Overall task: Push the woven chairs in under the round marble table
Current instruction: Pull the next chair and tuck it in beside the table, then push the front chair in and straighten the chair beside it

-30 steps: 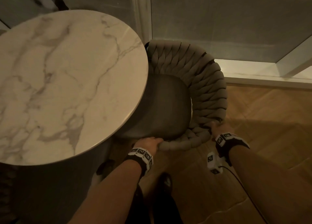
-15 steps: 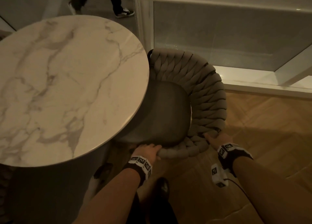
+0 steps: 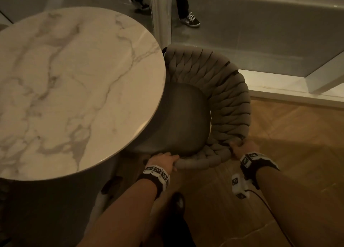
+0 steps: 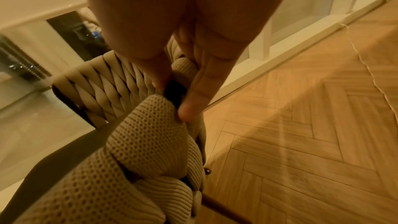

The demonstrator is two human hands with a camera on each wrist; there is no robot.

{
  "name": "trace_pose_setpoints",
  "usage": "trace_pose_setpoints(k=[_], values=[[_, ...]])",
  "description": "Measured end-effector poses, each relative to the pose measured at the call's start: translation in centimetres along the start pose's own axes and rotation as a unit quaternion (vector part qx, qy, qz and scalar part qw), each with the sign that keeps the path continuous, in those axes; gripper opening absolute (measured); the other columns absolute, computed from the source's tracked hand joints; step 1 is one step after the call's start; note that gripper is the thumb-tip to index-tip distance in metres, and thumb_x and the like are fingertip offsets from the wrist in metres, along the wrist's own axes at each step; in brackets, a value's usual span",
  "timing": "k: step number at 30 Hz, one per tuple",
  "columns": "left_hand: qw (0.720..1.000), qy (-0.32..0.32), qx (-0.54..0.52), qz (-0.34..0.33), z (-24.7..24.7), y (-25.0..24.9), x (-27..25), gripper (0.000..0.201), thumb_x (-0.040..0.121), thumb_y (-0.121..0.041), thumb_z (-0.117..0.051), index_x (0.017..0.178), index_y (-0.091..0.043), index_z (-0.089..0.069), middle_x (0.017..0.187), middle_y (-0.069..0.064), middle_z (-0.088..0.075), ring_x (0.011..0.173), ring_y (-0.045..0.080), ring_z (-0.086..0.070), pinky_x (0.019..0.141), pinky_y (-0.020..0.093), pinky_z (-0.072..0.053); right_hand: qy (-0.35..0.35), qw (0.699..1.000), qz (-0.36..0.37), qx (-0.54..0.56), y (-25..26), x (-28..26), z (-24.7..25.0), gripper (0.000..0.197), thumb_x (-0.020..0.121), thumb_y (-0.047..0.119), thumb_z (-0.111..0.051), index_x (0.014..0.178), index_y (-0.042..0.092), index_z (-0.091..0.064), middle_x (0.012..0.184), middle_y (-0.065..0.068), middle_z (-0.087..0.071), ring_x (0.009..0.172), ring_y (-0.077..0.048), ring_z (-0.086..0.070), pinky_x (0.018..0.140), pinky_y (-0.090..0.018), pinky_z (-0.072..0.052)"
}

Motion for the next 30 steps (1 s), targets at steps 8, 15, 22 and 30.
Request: trace_pose_setpoints(k=[8,15,22,30], values=[[0.999,-0.018,-0.045,-0.016,-0.7,1.5,-2.4,0.048,0.097,-0.033,-0.040,0.145,-0.029,-0.035,0.146,0.004,-0.043,0.131,0.029,-0.043,0.111,0.044,-0.035,0.031,0.996,0.020,-0.086,0.3,-3.3,-1.1,0.049,0.096,0.038,-0.051,0.124,-0.002,-0.053,0.113,-0.020,-0.061,0.102,-0.034,-0.059,0.082,-0.037,-0.046],[0.986,-0.120,-0.117,-0.005,1.9,7.8,-9.8,0.039,0.096,-0.032,-0.042,0.133,-0.025,-0.052,0.138,0.002,-0.052,0.125,0.024,-0.050,0.107,0.036,-0.040,-0.036,0.979,0.081,-0.182,4.6,-7.2,-1.6,0.044,0.093,0.039,-0.041,0.130,0.016,-0.049,0.136,-0.016,-0.046,0.120,-0.038,-0.049,0.096,-0.044,-0.047],[0.963,-0.214,-0.163,0.022,3.1,19.3,-22.5,0.028,0.093,-0.029,-0.044,0.108,-0.024,-0.068,0.113,0.002,-0.069,0.104,0.024,-0.064,0.092,0.035,-0.051,0.040,0.960,0.230,-0.156,14.3,-21.7,-9.3,0.034,0.095,0.028,-0.051,0.127,0.016,-0.058,0.132,-0.011,-0.059,0.119,-0.029,-0.055,0.098,-0.033,-0.043],[0.937,-0.262,-0.191,0.133,-2.5,35.3,-35.9,0.024,0.093,-0.034,-0.045,0.105,-0.031,-0.066,0.108,-0.001,-0.071,0.100,0.023,-0.065,0.085,0.035,-0.050,0.139,0.896,0.381,-0.180,21.6,-39.0,-21.1,0.019,0.096,0.028,-0.051,0.108,0.027,-0.066,0.097,0.001,-0.065,0.085,-0.014,-0.060,0.070,-0.024,-0.043]])
Point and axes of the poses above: each hand's wrist, its own x-axis towards the middle knuckle, its own z-axis out of the back of the hand, y = z × x, the point moved 10 cm from there along x, towards the middle knuckle
